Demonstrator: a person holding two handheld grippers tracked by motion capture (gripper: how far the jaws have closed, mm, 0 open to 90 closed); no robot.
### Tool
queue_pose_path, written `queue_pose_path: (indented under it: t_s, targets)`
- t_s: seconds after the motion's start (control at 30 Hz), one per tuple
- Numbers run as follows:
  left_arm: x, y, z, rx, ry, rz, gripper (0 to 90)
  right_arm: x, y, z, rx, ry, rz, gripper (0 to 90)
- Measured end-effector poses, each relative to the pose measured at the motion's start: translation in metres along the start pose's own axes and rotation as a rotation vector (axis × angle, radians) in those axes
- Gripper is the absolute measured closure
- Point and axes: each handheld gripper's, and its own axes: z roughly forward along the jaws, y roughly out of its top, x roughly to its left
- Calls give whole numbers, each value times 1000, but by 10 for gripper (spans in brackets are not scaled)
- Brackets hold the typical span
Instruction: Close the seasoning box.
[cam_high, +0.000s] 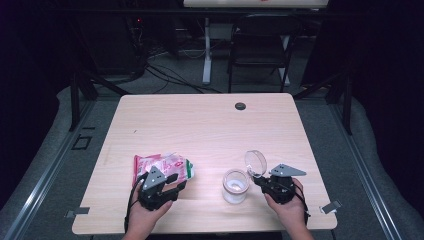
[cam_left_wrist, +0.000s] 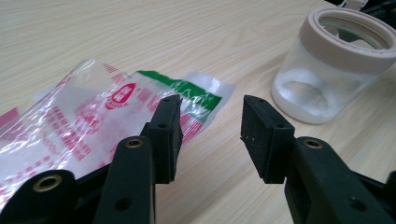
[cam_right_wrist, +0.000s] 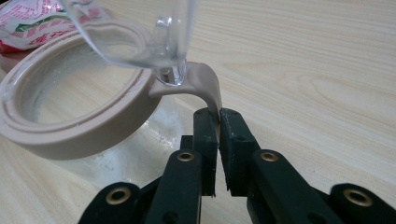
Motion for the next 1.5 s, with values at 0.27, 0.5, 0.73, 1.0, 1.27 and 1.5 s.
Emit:
queue_pose_path:
  t_s: [0.27, 0.5, 0.73, 1.0, 1.27, 1.5]
  targets:
    - [7, -10, -8, 3, 38, -33, 581, -6, 7, 7, 10, -6, -3, 855]
    - [10, -16, -15, -2, 63, -51, 580, -9, 10, 13, 6, 2, 2, 847]
    - [13, -19, -19, -11, 81, -65, 575, -14, 13, 18, 3, 15, 18, 840]
    - [16, -20, -21, -9, 100, -71, 552, -13, 13, 16, 1, 13, 13, 824]
    - [19, -20, -18, -6, 104, -72, 527, -12, 12, 7, -2, 9, 7, 749]
    - [23, -17, -16, -13, 92, -70, 544, -11, 8, -1, 8, 4, 1, 638]
